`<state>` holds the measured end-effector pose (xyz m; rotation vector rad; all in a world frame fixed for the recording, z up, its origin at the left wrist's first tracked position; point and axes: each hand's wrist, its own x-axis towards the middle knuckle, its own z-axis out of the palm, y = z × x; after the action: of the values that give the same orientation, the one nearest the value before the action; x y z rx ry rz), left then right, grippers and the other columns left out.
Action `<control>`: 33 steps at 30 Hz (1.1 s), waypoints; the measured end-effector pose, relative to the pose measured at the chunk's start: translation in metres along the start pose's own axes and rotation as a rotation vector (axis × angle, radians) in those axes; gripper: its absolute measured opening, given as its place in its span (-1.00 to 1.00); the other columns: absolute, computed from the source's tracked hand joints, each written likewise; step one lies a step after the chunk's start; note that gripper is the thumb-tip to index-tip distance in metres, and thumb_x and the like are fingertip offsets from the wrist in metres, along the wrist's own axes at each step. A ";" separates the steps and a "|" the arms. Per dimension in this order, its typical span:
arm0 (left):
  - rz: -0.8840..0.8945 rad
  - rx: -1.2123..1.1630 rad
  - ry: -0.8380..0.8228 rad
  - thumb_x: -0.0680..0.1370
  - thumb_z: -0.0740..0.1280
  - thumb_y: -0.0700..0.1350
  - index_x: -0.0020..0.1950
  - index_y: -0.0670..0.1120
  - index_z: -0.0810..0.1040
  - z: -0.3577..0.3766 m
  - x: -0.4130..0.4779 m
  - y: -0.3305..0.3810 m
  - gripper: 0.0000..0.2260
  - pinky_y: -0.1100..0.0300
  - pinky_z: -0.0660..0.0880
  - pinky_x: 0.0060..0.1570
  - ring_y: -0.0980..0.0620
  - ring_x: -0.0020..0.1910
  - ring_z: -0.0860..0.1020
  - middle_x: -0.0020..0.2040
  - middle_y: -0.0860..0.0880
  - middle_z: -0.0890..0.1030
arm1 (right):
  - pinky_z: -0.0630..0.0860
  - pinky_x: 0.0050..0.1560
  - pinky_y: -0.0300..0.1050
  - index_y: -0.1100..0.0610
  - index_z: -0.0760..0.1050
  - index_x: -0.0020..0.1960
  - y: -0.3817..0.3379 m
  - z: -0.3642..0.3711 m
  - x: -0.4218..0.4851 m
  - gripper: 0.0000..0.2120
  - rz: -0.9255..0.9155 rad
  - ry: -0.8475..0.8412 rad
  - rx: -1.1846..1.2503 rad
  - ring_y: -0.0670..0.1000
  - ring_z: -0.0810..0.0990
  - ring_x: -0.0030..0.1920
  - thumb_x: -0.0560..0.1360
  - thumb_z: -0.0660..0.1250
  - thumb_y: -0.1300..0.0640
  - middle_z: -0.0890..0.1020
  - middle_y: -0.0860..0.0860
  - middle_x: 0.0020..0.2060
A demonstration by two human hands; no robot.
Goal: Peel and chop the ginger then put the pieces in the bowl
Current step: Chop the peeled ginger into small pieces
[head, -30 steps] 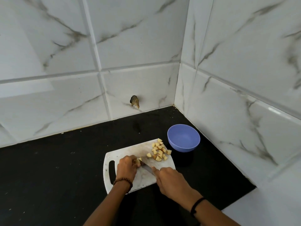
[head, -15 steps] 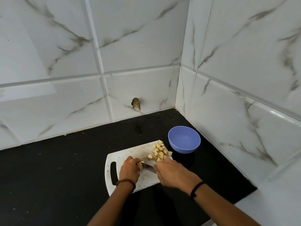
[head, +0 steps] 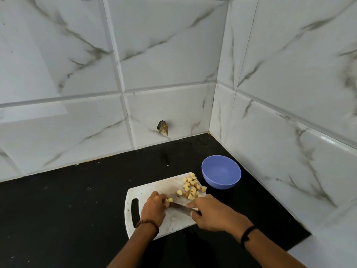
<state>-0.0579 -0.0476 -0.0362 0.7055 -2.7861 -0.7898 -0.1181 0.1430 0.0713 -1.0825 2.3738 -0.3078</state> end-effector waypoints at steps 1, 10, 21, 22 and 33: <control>-0.001 -0.010 -0.003 0.56 0.33 -0.13 0.15 -0.03 0.57 -0.001 0.000 0.000 -0.82 0.28 0.47 -0.03 0.07 -0.01 0.50 0.06 0.01 0.49 | 0.49 0.04 -0.18 -0.04 0.41 0.41 0.001 0.002 -0.001 -0.65 0.002 0.020 0.040 -0.10 0.51 -0.04 0.63 0.18 0.03 0.43 0.05 0.24; -0.026 -0.152 -0.044 0.56 0.26 -0.25 0.23 -0.07 0.49 -0.004 0.001 -0.007 -0.75 0.36 0.40 0.05 0.11 0.05 0.48 0.12 0.02 0.47 | 0.49 -0.14 -0.17 0.05 0.55 0.04 0.013 0.021 0.013 -0.74 0.099 0.104 0.226 -0.08 0.55 -0.11 0.57 0.26 -0.13 0.55 0.01 -0.04; -0.106 -0.235 0.018 0.47 0.44 -0.09 0.06 0.02 0.57 -0.004 -0.002 -0.001 -0.81 0.42 0.45 -0.09 0.19 -0.10 0.53 -0.03 0.10 0.55 | 0.55 -0.17 -0.24 0.04 0.52 0.02 0.003 0.034 0.055 -0.83 0.109 0.154 0.418 -0.08 0.60 -0.13 0.50 0.41 0.01 0.61 -0.04 -0.13; -0.109 -0.241 0.023 0.46 0.45 -0.11 0.03 0.02 0.59 -0.005 -0.001 -0.001 -0.83 0.41 0.48 -0.08 0.20 -0.11 0.54 -0.05 0.11 0.57 | 0.56 -0.14 -0.22 0.06 0.52 0.02 0.002 0.038 0.061 -0.83 0.105 0.170 0.436 -0.09 0.60 -0.13 0.50 0.42 0.01 0.61 -0.04 -0.14; -0.182 -0.365 -0.037 0.49 0.41 -0.20 0.00 0.11 0.64 -0.010 0.001 -0.006 -0.79 0.40 0.52 0.03 0.30 -0.09 0.59 -0.12 0.19 0.66 | 0.34 -0.24 -0.41 -0.04 0.54 0.09 -0.007 0.056 0.099 -0.79 0.091 0.202 0.416 -0.20 0.51 -0.08 0.51 0.41 -0.08 0.57 -0.18 -0.09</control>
<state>-0.0532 -0.0569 -0.0310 0.8844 -2.5247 -1.3128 -0.1386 0.0643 -0.0080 -0.7758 2.3716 -0.8687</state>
